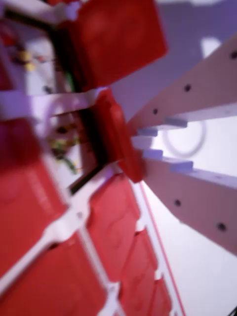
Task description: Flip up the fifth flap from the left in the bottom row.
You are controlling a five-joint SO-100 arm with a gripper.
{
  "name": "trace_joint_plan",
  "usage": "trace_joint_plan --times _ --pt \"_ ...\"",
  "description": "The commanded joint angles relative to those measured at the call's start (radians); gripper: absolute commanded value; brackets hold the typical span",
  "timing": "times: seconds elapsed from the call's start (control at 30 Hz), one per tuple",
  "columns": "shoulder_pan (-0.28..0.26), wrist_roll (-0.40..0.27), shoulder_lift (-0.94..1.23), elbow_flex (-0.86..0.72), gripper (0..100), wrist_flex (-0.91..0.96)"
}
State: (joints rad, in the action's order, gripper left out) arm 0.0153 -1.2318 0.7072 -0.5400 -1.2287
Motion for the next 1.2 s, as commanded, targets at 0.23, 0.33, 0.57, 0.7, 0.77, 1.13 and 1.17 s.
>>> trace_joint_plan --times 0.23,0.33,0.57,0.7,0.77,1.13,1.17 --pt "-0.005 0.005 -0.002 0.132 2 0.058" --pt "-0.003 0.005 -0.009 0.143 2 0.063" --pt "-0.003 0.005 -0.015 0.149 2 0.083" --pt "-0.003 0.005 -0.009 0.149 2 0.077" --pt "-0.003 0.003 -0.003 0.143 2 0.075" --pt "-0.011 0.008 0.13 0.046 2 0.021" --pt "-0.012 0.008 0.153 0.029 2 0.015"
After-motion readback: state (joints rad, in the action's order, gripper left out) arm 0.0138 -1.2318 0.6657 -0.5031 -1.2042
